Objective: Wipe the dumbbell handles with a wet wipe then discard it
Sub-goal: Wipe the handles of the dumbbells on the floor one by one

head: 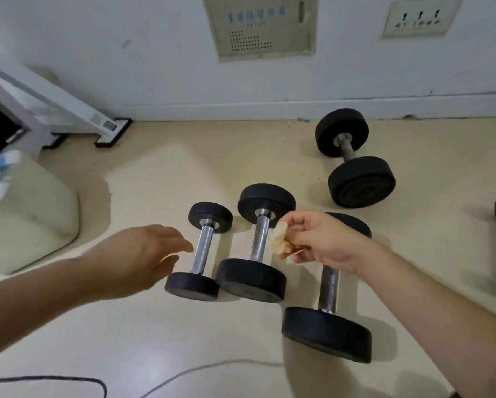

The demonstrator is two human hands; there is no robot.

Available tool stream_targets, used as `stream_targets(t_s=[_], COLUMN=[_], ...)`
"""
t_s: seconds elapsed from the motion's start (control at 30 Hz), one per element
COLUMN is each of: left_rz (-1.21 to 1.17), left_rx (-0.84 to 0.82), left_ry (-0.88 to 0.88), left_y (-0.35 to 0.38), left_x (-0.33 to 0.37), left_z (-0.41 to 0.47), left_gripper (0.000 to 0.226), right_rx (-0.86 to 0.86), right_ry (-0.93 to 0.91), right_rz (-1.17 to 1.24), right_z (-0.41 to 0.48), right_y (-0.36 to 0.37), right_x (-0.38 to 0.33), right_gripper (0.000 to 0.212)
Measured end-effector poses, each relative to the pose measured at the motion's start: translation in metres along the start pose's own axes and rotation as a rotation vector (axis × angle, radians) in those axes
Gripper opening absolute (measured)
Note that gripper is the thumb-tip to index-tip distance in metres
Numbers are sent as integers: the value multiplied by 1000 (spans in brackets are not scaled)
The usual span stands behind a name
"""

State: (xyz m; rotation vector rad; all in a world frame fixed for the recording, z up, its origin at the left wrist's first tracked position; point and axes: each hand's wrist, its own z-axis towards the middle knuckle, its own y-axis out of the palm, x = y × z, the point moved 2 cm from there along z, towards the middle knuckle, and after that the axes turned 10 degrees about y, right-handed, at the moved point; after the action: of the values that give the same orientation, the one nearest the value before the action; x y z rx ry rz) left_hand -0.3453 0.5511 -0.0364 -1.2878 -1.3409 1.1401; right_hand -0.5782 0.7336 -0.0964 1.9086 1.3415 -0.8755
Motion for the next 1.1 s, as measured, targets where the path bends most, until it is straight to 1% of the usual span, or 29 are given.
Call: stream_targets(t_s=[0.03, 0.1, 0.13, 0.17, 0.2, 0.23, 0.27, 0.3, 0.4, 0.47, 0.53, 0.6, 0.63, 0.67, 0.77, 0.83, 0.9, 0.97, 1.0, 1.07, 1.1], left_rz=[-45, -255, -394, -582, -811, -1013, -1165, -1254, -1431, -1552, -1662, -1654, -1619, -1585, -1533, -1510, -1464, -1417, -1370, -1323, -1367], left_rx=[48, 85, 119, 168, 213, 246, 257, 271, 396, 510, 625, 701, 712, 703, 577, 484, 426, 364, 321, 277, 271], left_ry=[-137, -412, -501, -559, -597, -593, -565, -528, -497, -529, -560, -588, -600, -604, -539, -531, -573, -599, -599, -628, -661], left_y=[-9, -20, -23, -25, -27, -28, -26, -23, -14, -3, 8, 18, 26, 33, 58, 75, 93, 117, 129, 150, 160], left_x=[-5, -11, -11, -8, -1, 7, 12, 16, 16, 7, -7, -24, -36, -46, -72, -85, -90, -97, -102, -110, -112], left_z=[-5, -12, -11, -9, -5, 0, 6, 14, 28, 26, 16, 4, -3, -8, -20, -22, -20, -16, -13, -8, -6], left_gripper=[29, 17, 16, 18, 25, 36, 43, 45, 39, 26, 14, 11, 13, 15, 20, 20, 20, 23, 26, 36, 39], right_rx=[-33, -65, -63, -59, -58, -56, -47, -25, 80, 154, 206, 206, 181, 150, 119, 164, 250, 384, 465, 598, 632], right_ry=[-12, -41, -60, -81, -98, -111, -121, -130, -161, -187, -217, -211, -182, -138, 55, 190, 276, 274, 240, 137, 93], right_rz=[-1, -44, -72, -104, -141, -179, -213, -243, -367, -449, -467, -450, -435, -416, -403, -360, -262, -211, -230, -324, -370], right_z=[-1, -4, -5, -6, -6, -5, -4, -1, 12, 22, 34, 47, 55, 63, 88, 107, 122, 137, 145, 157, 160], right_y=[7, 19, 25, 30, 37, 45, 53, 62, 87, 101, 112, 121, 126, 130, 138, 144, 148, 157, 162, 175, 182], right_x=[-13, -34, -42, -49, -56, -61, -66, -69, -80, -87, -92, -96, -97, -98, -96, -86, -66, -37, -20, 7, 17], right_gripper=[15, 18, 19, 19, 19, 17, 15, 13, 9, 7, 8, 5, 3, 5, 12, 14, 14, 8, 6, 13, 15])
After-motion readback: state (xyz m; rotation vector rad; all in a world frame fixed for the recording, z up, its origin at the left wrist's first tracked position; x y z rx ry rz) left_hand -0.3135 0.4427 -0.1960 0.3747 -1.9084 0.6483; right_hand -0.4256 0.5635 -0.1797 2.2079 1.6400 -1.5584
